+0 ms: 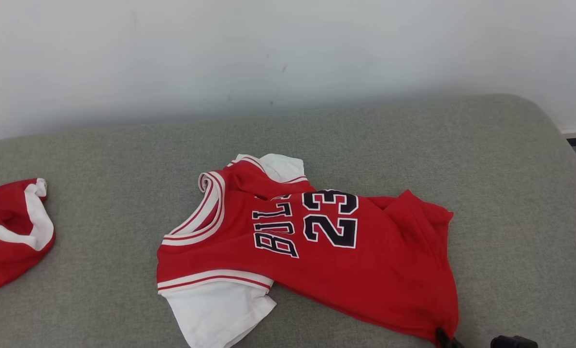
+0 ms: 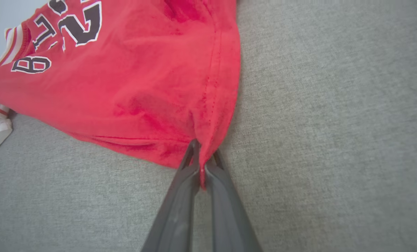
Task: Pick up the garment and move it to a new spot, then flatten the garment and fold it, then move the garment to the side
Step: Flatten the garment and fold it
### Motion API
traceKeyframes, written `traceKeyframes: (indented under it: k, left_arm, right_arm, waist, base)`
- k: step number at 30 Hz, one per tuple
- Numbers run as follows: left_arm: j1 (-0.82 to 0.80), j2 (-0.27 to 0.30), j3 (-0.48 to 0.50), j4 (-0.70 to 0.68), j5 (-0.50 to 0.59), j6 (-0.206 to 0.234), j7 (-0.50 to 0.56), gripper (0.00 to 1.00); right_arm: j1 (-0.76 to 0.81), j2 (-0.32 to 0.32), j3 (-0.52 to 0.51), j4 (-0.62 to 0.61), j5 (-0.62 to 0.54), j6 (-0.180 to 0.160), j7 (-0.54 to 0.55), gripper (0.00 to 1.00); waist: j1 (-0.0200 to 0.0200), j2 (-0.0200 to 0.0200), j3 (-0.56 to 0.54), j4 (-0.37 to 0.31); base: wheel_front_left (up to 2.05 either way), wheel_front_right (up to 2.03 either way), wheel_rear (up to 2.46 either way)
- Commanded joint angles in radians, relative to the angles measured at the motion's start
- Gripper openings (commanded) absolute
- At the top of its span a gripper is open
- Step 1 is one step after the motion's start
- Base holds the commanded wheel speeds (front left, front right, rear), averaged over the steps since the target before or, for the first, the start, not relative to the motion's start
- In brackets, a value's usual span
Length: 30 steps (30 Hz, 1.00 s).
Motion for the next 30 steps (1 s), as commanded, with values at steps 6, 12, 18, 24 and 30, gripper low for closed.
traceKeyframes:
  k: [6,12,18,24,30]
  left_arm:
    - [0.010,0.000,0.014,-0.069,-0.062,-0.003,-0.002,0.00]
    - [0.059,0.001,0.128,-0.238,-0.035,-0.003,-0.002,0.00]
    - [0.043,0.000,0.221,-0.404,0.014,-0.003,-0.002,0.00]
    - [-0.089,0.068,0.210,-0.485,0.043,-0.003,-0.002,0.00]
    - [-0.353,0.221,0.104,-0.458,0.039,-0.004,-0.002,0.00]
  right_arm:
    - [0.026,-0.019,0.005,-0.067,-0.011,-0.002,-0.016,0.00]
    - [0.047,-0.038,-0.007,-0.184,-0.017,-0.002,0.000,0.00]
    - [0.043,-0.051,-0.049,-0.327,-0.008,-0.002,0.054,0.00]
    - [-0.053,-0.084,-0.054,-0.454,0.000,-0.002,0.153,0.00]
    - [-0.272,-0.123,-0.032,-0.505,0.025,-0.002,0.243,0.00]
  waist:
    - [0.0000,0.0000,0.011,-0.006]
    - [0.0000,0.0000,0.025,-0.012]
    - [0.0000,0.0000,0.043,-0.007]
    - [0.0000,0.0000,0.069,-0.013]
    - [0.0000,0.0000,0.137,-0.025]
  base:
    - [0.00,0.00,0.00]
    - [0.00,0.00,0.00]
    - [0.00,0.00,0.00]
    - [0.00,0.00,0.00]
    - [0.00,0.00,0.00]
